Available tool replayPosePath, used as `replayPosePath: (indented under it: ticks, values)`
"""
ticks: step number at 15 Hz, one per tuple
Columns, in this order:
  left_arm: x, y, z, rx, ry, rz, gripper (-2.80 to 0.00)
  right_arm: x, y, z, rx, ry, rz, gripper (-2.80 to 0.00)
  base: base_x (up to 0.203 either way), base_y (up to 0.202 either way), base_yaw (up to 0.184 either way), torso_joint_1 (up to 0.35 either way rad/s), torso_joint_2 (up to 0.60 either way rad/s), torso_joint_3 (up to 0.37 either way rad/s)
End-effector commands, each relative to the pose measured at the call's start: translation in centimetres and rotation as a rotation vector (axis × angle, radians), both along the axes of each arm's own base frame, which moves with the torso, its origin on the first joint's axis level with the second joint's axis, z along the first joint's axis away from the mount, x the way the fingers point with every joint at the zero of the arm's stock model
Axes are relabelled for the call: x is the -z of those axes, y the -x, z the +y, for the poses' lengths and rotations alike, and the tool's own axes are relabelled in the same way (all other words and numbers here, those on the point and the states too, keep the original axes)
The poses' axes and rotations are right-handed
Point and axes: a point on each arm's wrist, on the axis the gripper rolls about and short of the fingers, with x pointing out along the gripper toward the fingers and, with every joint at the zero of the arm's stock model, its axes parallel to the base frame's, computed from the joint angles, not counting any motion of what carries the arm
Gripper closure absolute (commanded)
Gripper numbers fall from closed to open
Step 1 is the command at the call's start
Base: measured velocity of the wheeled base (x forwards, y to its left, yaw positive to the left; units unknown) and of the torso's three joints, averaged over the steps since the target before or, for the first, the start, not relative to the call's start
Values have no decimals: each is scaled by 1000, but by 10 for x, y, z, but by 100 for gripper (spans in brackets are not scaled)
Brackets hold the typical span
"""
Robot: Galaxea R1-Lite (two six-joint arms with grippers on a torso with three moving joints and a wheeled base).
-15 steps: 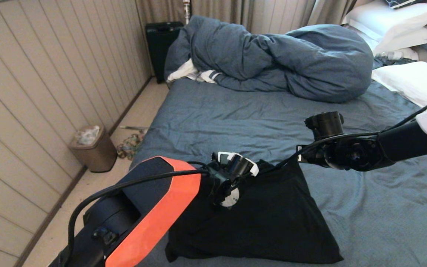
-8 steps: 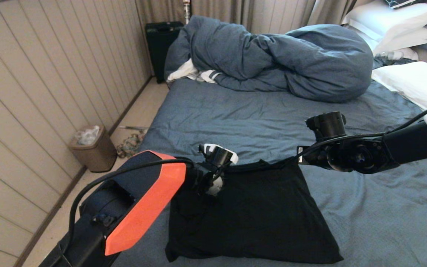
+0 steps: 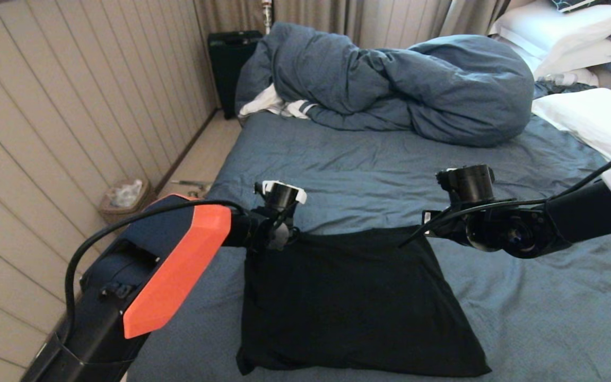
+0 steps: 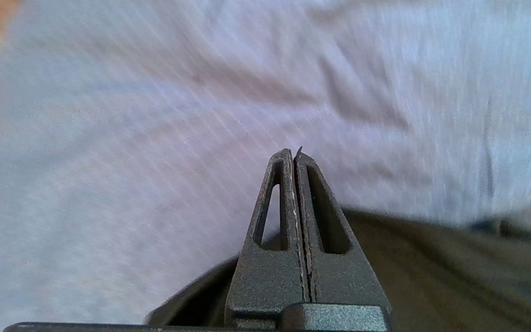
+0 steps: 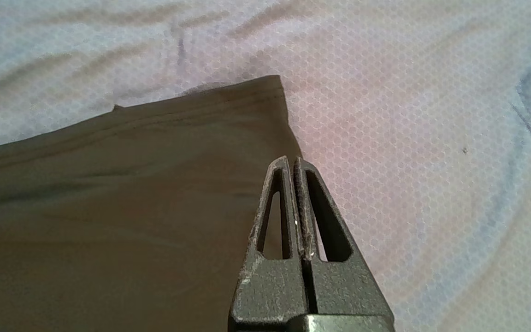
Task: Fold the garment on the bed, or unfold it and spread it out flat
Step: Fold the black T-shirt
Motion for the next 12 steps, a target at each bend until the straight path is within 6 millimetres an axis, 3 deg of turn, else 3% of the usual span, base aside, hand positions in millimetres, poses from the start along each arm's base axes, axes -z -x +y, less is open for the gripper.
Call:
replayPosePath:
  ticks: [1, 5, 6, 8, 12]
  values:
    - [-22, 2, 2, -7, 20, -34, 0, 2, 0, 0, 3, 0, 5, 0, 0, 0, 0, 0, 0, 0]
    - [-55, 7, 13, -35, 44, -63, 0, -3, 1, -1, 6, -23, -11, 0, 0, 0, 0, 0, 0, 0]
    - [-73, 12, 18, -44, 66, -65, 0, -7, 1, -4, -5, -61, -18, 0, 0, 0, 0, 0, 0, 0]
    - [-128, 33, 38, -45, 167, -43, 0, -15, 6, -10, -55, -149, 0, 0, 0, 0, 0, 0, 0, 0]
    - [-180, 81, 87, 137, 491, 336, 0, -36, 25, -34, -129, -410, 213, 0, 0, 0, 0, 0, 0, 0]
